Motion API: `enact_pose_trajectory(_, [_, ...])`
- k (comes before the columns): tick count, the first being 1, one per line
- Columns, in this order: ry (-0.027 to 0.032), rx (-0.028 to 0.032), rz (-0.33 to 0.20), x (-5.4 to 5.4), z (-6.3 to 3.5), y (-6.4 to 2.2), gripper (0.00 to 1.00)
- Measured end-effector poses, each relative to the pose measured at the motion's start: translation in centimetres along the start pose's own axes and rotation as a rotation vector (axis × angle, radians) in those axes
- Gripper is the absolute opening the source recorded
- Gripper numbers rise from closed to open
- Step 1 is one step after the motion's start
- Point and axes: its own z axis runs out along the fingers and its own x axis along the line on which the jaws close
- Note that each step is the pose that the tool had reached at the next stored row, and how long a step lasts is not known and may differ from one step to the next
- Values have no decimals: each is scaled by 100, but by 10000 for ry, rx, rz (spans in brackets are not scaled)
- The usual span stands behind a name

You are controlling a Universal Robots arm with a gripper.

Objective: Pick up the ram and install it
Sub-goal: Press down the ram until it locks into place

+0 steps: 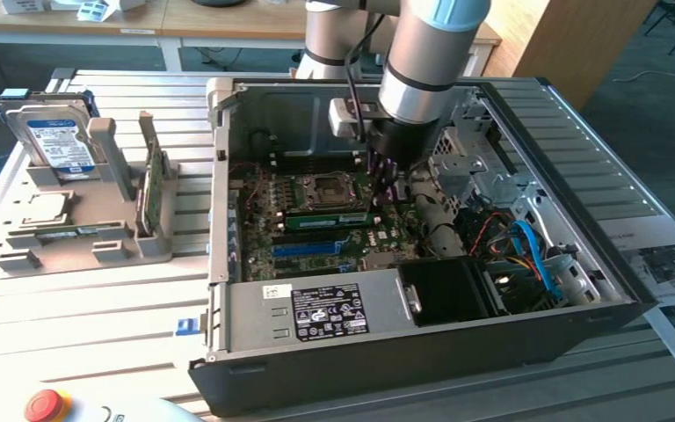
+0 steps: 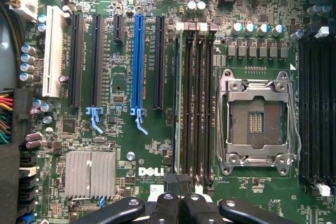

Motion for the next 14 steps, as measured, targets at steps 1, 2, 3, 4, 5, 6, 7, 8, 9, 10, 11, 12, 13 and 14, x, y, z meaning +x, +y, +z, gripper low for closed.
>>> enact_pose_trajectory(1, [0, 0, -1, -5, 3, 0, 11])
enact_pose_trajectory(2, [1, 0, -1, -10, 6, 0, 11])
enact_pose_trajectory(3, [1, -1, -1, -15, 9, 0, 11])
enact_pose_trajectory(4, [1, 0, 0, -21, 11, 1, 11])
enact_pose_trajectory(5, [0, 0, 0, -28, 14, 1, 11])
enact_pose_trajectory(6, [0, 0, -1, -32, 15, 1, 11])
enact_pose_trajectory(7, [0, 0, -2, -32, 15, 1, 11])
enact_pose_trajectory(8, [0, 0, -2, -32, 15, 1, 11])
enact_pose_trajectory(9, [0, 0, -2, -32, 15, 1, 11])
enact_pose_trajectory(10, [0, 0, -2, -33, 19, 1, 11])
enact_pose_trajectory(11, [-1, 0, -1, -34, 30, 1, 11])
enact_pose_trajectory(12, [-1, 0, -1, -36, 41, 2, 11])
enact_pose_trajectory(13, [0, -1, -1, -37, 51, 2, 11])
enact_pose_trajectory(14, [1, -1, -1, -39, 54, 2, 11])
